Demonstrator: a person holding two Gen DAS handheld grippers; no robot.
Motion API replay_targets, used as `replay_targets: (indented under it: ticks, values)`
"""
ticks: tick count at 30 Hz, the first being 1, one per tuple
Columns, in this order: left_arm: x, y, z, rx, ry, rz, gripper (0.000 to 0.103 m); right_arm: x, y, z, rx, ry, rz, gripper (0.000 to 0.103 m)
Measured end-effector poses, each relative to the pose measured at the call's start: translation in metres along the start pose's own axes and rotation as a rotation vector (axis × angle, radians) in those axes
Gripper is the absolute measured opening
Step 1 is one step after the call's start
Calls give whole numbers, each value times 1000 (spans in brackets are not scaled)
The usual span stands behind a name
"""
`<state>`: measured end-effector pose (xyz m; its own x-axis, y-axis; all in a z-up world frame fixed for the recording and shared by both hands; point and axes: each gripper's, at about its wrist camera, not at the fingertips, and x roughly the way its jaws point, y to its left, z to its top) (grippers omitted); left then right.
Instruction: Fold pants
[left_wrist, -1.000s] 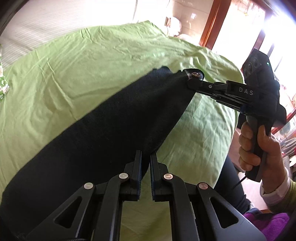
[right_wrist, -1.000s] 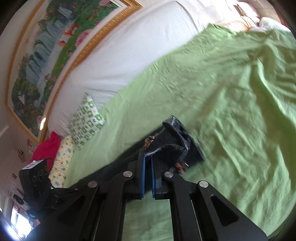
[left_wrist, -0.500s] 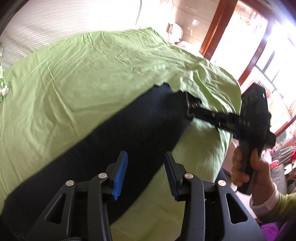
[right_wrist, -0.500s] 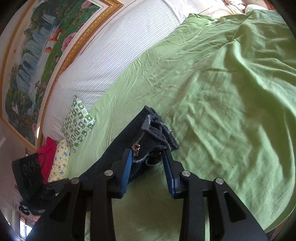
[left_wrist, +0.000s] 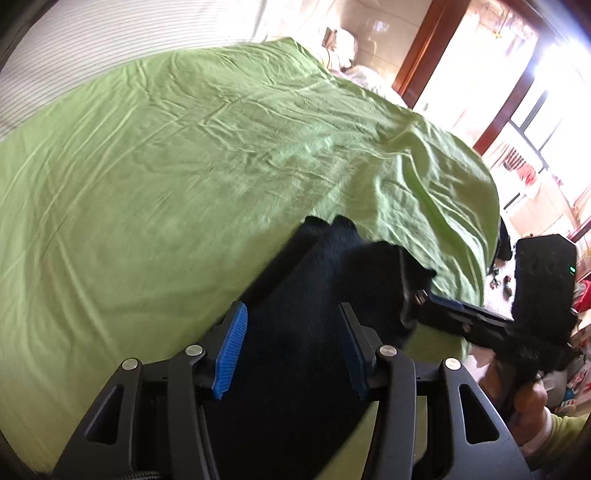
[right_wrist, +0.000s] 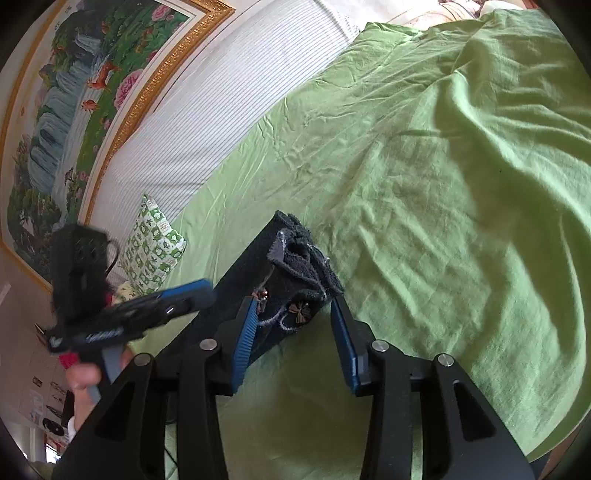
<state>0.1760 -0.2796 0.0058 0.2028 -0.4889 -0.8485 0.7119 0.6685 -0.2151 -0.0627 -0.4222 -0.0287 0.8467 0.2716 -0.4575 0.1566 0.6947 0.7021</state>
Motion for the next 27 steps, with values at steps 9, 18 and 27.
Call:
replay_targets:
  ticks: [9, 18, 27]
  values:
    - [45, -1, 29, 28, 62, -7, 55, 8, -5, 4, 14, 19, 12, 44]
    - [58, 9, 38, -28, 59, -125, 33, 18, -3, 5, -17, 13, 22, 43]
    - [42, 9, 35, -42, 21, -159, 13, 16, 2, 3, -49, -3, 24, 23]
